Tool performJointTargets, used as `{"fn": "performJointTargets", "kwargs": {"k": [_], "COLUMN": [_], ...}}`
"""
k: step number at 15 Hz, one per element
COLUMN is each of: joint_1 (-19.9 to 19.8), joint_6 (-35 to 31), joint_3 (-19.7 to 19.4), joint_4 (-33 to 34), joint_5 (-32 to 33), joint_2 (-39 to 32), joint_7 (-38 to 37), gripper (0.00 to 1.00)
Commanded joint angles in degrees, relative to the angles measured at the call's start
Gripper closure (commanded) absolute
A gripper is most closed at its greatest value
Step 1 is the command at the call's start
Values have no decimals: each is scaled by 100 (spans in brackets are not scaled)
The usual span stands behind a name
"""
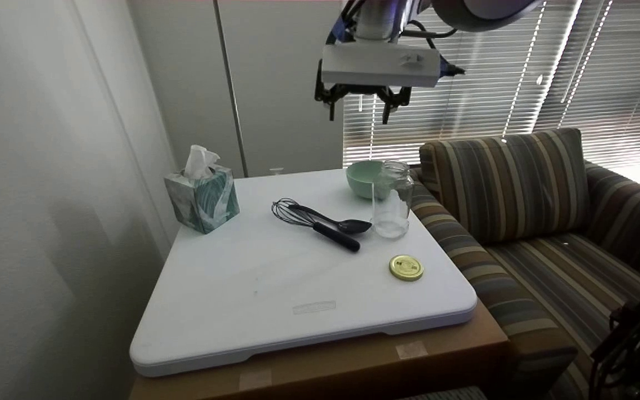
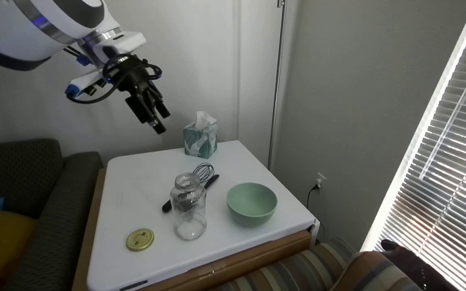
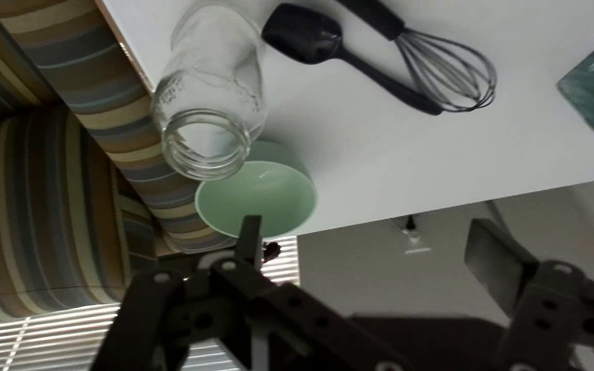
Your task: Put the spoon on the table and then move the jar to the right
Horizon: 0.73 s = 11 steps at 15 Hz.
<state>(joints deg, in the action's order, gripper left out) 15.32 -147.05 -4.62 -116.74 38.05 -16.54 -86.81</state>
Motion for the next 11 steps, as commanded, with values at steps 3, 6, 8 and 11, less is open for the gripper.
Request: {"fn": "performJointTargets", "kwargs": {"k": [3, 6, 8, 11], "joint_1": [-302, -39, -65, -80], "joint_6": [-977, -870, -912, -930], "joint_3": [578, 420, 459, 457], "joint_4": [-226, -86, -100, -106], "joint_5": [-701, -870, -923, -926], "joint_2": [70, -6, -6, -6], "joint_7": [1729, 1819, 1980, 2006], "gripper": [0, 0, 0, 0]}}
